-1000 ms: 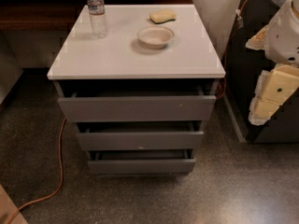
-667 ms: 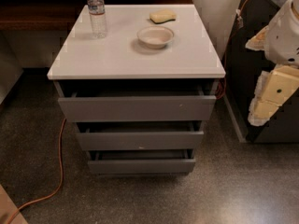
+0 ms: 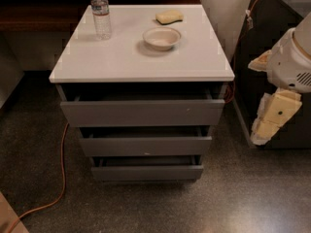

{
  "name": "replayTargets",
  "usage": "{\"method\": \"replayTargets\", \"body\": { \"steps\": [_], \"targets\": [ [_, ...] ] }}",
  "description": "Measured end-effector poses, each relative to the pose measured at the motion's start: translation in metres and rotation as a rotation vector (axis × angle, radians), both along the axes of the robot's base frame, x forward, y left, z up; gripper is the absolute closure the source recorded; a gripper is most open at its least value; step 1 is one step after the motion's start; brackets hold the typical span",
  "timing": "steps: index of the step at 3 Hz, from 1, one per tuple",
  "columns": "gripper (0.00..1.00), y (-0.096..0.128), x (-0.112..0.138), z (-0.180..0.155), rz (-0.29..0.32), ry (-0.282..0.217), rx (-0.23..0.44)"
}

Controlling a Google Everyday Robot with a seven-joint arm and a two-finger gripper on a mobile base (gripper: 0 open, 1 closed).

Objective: Open bottom drawer

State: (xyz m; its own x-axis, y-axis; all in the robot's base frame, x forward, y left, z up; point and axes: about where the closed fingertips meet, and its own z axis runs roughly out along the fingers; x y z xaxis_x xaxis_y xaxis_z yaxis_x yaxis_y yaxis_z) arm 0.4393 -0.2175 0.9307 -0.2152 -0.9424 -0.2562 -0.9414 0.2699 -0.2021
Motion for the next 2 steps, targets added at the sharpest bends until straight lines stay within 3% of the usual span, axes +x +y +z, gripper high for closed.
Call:
{"method": "replayTargets", "body": {
  "steps": [1, 2],
  "targets": [
    [0.00, 0.005, 0.002, -0.034, 0.029, 0.002, 0.023],
    [0.00, 0.020, 0.007, -0.081, 0.098, -0.040, 0.031]
  ]
}}
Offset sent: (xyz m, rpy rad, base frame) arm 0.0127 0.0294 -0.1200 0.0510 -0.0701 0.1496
